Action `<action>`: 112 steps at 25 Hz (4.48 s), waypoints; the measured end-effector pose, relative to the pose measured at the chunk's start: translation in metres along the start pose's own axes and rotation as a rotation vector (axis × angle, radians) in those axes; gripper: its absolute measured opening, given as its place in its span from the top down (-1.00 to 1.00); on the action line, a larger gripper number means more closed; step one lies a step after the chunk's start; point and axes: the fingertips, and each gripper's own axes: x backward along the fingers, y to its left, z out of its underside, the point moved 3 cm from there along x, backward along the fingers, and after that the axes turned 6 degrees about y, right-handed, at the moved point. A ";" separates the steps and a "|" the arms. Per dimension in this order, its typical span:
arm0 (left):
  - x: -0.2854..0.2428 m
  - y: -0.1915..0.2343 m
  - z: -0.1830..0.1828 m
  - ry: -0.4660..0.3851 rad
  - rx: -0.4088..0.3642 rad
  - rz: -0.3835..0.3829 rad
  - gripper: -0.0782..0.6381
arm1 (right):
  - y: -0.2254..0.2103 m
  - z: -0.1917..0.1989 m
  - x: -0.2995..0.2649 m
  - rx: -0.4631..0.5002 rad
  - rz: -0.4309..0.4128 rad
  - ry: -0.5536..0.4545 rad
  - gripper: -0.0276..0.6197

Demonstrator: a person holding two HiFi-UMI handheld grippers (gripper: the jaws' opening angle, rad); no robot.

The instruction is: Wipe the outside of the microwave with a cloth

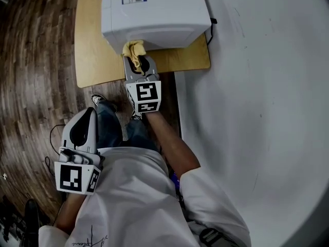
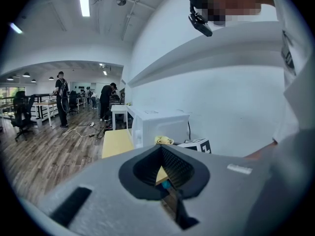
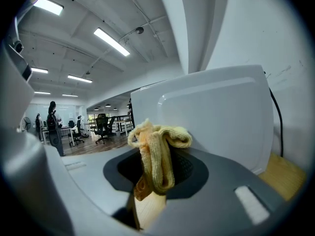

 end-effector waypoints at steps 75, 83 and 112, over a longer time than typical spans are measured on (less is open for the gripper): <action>-0.003 -0.010 0.001 0.008 -0.046 0.000 0.81 | -0.171 0.021 0.056 -0.083 0.335 -0.004 0.56; -0.007 -0.010 0.002 0.014 -0.038 0.000 0.81 | -0.147 0.026 0.046 -0.055 0.253 0.016 0.56; -0.012 0.002 0.005 0.035 -0.018 -0.015 0.81 | -0.068 0.042 0.009 -0.036 0.042 0.063 0.56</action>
